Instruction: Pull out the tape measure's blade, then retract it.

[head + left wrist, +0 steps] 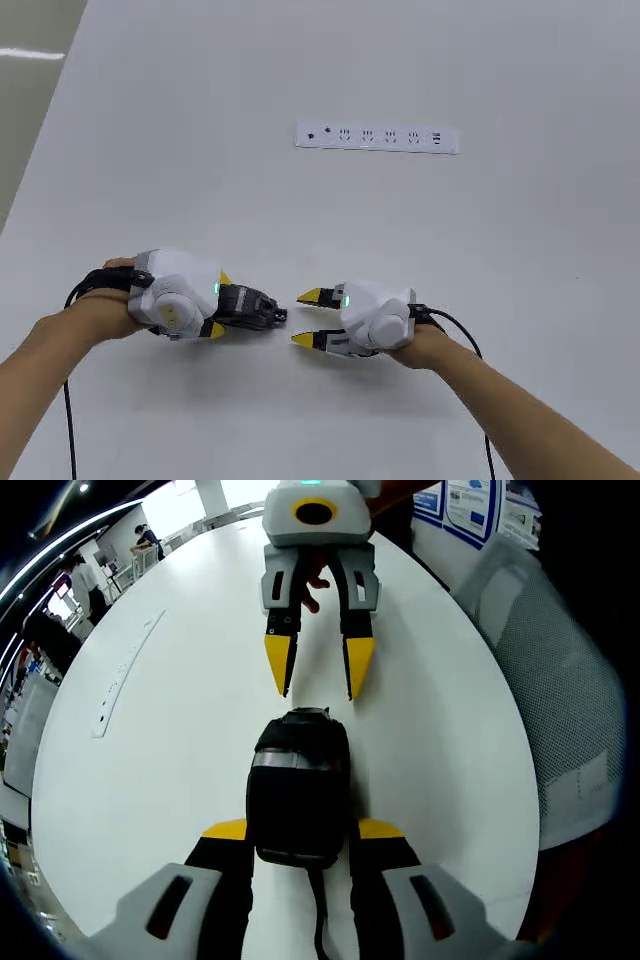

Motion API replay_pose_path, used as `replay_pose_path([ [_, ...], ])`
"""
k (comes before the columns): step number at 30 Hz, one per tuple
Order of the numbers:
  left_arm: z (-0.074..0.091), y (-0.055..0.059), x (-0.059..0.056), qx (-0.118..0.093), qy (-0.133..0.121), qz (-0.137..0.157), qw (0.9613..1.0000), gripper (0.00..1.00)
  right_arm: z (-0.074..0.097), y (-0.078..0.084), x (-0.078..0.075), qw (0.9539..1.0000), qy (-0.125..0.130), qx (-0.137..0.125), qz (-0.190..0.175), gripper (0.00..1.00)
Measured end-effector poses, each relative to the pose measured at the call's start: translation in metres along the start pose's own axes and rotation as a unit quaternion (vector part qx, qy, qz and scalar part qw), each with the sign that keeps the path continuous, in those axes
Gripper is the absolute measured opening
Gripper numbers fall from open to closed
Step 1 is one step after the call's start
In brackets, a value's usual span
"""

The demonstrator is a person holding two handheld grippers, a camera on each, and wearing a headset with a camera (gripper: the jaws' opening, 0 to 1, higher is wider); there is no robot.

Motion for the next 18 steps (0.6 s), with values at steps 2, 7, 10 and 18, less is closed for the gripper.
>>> replay_pose_path([
  [2,0.000,-0.001,0.001,0.000,0.001,-0.004,1.0000,0.32,-0.005,-0.001,-0.001,1.0000,-0.003,0.004,0.004,0.30],
  [7,-0.001,-0.002,0.003,-0.004,0.002,-0.013,0.9999,0.29,-0.015,0.000,-0.003,0.9999,-0.009,0.010,0.009,0.26],
  [10,-0.001,-0.003,0.003,-0.005,0.005,-0.014,0.9999,0.29,-0.018,0.002,-0.004,0.9998,-0.012,0.013,0.006,0.26],
  [18,-0.004,-0.003,0.002,-0.006,0.003,-0.027,0.9996,0.30,-0.026,0.005,-0.007,0.9997,-0.020,0.001,-0.014,0.22],
])
Point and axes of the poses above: the centre of the closed fingertips' face, and the gripper's own axes: z roughly backward along the fingers, x roughly to its left, y roughly out of its underside, the point moved 5 cm from there along z, roughly backward along the fingers, and after that the axes turned 3 degrees about -y, right-handed, at the moved point
